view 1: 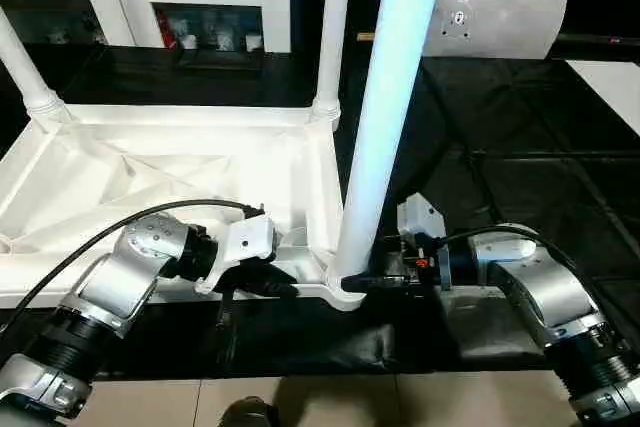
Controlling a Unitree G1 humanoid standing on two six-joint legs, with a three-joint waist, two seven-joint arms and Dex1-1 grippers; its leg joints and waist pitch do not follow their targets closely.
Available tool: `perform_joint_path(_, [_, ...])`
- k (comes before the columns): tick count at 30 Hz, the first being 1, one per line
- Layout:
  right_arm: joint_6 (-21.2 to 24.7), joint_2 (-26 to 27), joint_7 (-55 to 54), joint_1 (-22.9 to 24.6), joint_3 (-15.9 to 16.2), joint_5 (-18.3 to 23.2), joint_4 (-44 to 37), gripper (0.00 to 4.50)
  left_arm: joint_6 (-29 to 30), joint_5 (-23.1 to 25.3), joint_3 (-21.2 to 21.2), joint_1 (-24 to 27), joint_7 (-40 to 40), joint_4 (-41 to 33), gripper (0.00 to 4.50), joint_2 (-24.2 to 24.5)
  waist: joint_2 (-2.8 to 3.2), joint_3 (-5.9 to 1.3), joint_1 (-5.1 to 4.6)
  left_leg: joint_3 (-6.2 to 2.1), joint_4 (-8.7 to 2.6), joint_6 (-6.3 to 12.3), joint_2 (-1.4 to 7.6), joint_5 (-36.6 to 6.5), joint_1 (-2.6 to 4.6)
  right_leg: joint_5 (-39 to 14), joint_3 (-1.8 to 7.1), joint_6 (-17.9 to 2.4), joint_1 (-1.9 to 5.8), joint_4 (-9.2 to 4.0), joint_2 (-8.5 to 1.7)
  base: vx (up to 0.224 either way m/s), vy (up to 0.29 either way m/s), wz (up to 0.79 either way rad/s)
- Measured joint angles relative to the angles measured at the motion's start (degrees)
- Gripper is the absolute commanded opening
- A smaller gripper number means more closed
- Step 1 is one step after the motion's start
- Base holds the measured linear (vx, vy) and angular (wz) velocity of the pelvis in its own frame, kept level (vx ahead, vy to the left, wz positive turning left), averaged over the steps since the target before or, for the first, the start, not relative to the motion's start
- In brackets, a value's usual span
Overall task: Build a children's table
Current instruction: Rotate leg to tighten
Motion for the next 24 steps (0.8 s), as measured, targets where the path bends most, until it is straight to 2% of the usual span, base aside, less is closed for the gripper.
perform_joint_path(4, [2.56,2.94,-7.27,4.51,-2.69,-0.13,-4.30,2.07,4.12,-0.19,0.96,0.12,3.19,-0.55,0.00,-1.91,-0.01,0.01,0.25,0.03,-0.05,-0.01,0.00,0.01,0.04,0.00,0.01,0.00,-0.02,0.01,-0.02,0.000,0.000,0.00])
perform_joint_path(10, [7.47,11.91,-25.52,6.88,-7.20,-3.12,-6.51,2.06,9.99,2.85,2.99,-1.64,12.59,1.05,0.00,-7.29,-0.10,0.11,-0.93,0.17,-0.15,-0.18,-0.02,0.10,0.36,-0.08,-0.18,0.16,-0.04,0.04,-0.37,0.000,0.000,0.00])
perform_joint_path(13, [8.57,16.44,-34.34,4.76,-8.25,-5.78,-4.38,2.06,12.20,4.25,3.40,-3.58,17.93,3.07,0.00,-10.39,-0.10,0.14,-1.96,0.24,-0.20,-0.18,-0.06,0.10,0.38,-0.09,-0.38,0.18,-0.17,-0.11,-0.60,0.000,0.000,0.00])
perform_joint_path(16, [9.58,20.76,-41.16,3.04,-9.76,-7.61,-2.44,2.06,13.62,5.27,4.39,-4.00,22.68,3.82,0.00,-13.10,-0.10,0.14,-2.36,0.23,-0.35,-0.18,-0.05,0.10,0.40,-0.07,-0.52,0.17,-0.18,-0.48,-0.66,0.000,0.000,0.00])
perform_joint_path(19, [10.10,26.52,-51.68,-1.47,-11.09,-11.01,2.38,2.06,15.53,7.29,5.26,-5.71,29.48,5.73,0.00,-16.83,-0.07,0.17,-3.16,0.23,-0.40,-0.18,-0.05,0.10,0.34,-0.02,-0.54,0.13,-0.29,-0.74,-0.69,0.000,0.000,0.00])
perform_joint_path(21, [10.10,27.85,-53.86,-1.99,-11.92,-11.22,3.02,2.61,15.74,7.48,5.25,-5.75,30.47,5.64,0.00,-17.49,-0.09,0.15,-3.49,0.23,-0.40,-0.17,-0.06,0.09,0.33,0.02,-0.54,0.12,-0.26,-0.94,-0.70,0.000,0.000,0.00])
perform_joint_path(24, [9.67,28.57,-54.12,-2.14,-12.03,-11.13,3.01,2.94,15.69,7.51,5.26,-5.87,30.62,5.47,0.00,-17.52,-0.10,0.15,-3.56,0.24,-0.42,-0.14,-0.15,0.07,0.29,1.01,-0.52,0.36,-0.24,-1.25,-0.77,0.000,0.000,0.00])
